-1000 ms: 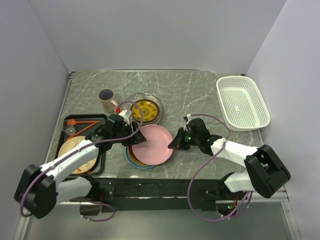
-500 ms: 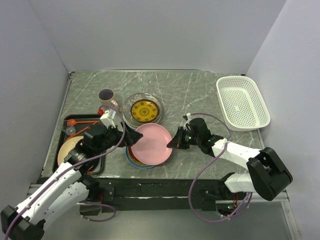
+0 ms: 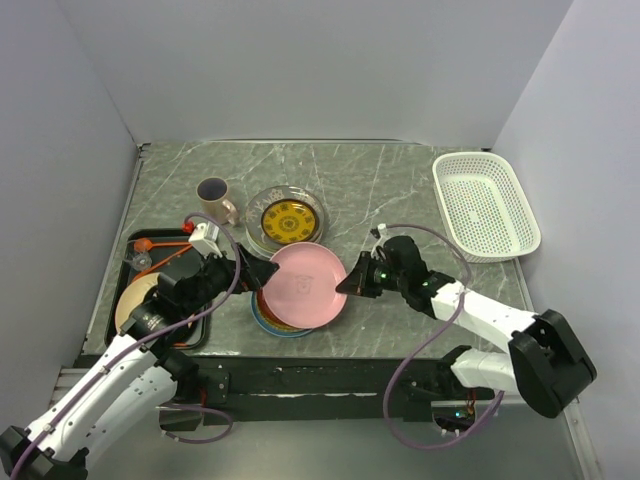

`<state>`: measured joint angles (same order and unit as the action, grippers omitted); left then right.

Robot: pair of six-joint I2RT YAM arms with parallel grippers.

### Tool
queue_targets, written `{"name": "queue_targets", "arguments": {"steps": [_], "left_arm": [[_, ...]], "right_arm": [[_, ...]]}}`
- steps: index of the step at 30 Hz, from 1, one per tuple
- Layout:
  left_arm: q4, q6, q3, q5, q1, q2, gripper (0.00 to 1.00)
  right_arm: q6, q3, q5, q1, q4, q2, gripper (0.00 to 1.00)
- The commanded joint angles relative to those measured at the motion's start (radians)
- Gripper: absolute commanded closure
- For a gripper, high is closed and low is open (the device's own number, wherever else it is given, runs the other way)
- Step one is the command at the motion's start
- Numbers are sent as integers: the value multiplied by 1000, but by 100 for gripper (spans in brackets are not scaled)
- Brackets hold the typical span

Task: Place the plates into the plastic bin on the countertop
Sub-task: Pick up the plate at the center of the board.

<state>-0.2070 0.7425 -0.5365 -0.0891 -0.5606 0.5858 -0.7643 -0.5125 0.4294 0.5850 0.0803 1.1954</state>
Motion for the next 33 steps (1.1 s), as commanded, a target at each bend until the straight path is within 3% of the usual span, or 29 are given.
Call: {"name": "queue_targets", "arguments": {"steps": [1,15,33], "left_arm": [[9,-2,15,25,1,-11,1],[50,14,55,19,1,-12,1],[78,23,84,-3,-1,6,1]], "right_arm": [[17,-52,-87,6,-40,-100,100],[80,-75,-265,-92,-292,-371,100],[175,-123,-178,-448,-471,-563,100]]}}
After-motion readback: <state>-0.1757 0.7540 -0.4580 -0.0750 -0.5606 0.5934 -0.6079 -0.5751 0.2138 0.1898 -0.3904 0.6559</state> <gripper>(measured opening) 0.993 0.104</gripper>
